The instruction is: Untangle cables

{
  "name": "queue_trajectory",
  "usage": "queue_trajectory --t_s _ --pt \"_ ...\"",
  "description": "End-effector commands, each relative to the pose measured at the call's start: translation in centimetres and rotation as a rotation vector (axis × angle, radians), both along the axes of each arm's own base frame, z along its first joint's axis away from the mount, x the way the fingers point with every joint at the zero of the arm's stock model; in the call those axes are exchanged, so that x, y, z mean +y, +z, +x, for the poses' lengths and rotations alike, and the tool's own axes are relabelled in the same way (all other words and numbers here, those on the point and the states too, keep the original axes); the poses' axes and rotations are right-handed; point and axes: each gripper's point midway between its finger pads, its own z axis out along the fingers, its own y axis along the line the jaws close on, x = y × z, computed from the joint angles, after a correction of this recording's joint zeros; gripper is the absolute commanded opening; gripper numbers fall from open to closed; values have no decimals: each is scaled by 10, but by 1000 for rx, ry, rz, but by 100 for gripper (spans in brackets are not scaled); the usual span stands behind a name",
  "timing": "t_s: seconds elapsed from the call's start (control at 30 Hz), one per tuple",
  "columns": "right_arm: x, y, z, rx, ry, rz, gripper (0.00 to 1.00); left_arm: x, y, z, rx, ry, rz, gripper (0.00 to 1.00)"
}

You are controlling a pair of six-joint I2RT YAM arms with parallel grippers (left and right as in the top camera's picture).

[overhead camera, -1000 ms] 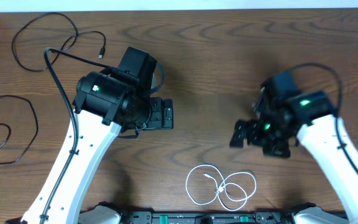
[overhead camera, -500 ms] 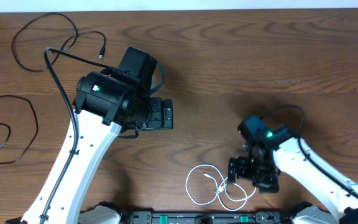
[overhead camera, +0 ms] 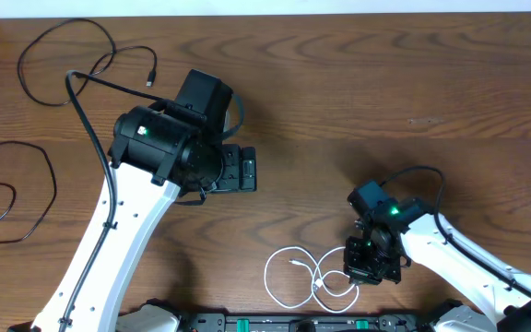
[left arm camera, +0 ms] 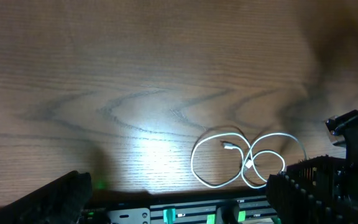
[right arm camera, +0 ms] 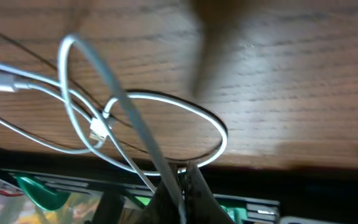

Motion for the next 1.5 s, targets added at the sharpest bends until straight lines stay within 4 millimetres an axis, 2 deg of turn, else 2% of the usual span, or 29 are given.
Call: queue_trajectory --t_s 0.0,0.1,0.23,0.33,0.43,0.57,0.73,0.87,1.0,1.23,1.47 --pt "21 26 27 -81 32 84 1 2 -2 1 3 12 9 95" --pt "45 63 53 -188 115 198 1 1 -2 1 3 12 8 95" --pt "81 131 90 -396 256 389 1 -4 -1 -1 15 4 -24 95" --pt "96 174 111 -528 293 451 1 -20 3 1 12 -15 -108 96" --pt "104 200 123 -606 298 488 1 -37 11 4 6 -36 -210 96" --pt "116 217 125 -664 362 583 1 -48 22 8 19 -34 -342 95" --pt "136 243 106 -760 601 820 1 -50 41 20 20 -1 -521 95" --pt "145 259 102 -805 647 929 1 -43 46 25 26 35 -571 96" --pt "151 271 107 -866 668 976 1 -48 53 20 77 65 -644 95" --pt "156 273 111 -909 684 966 1 -48 52 17 196 263 -663 96" --pt "150 259 132 -955 634 812 1 -50 55 15 218 275 -686 96"
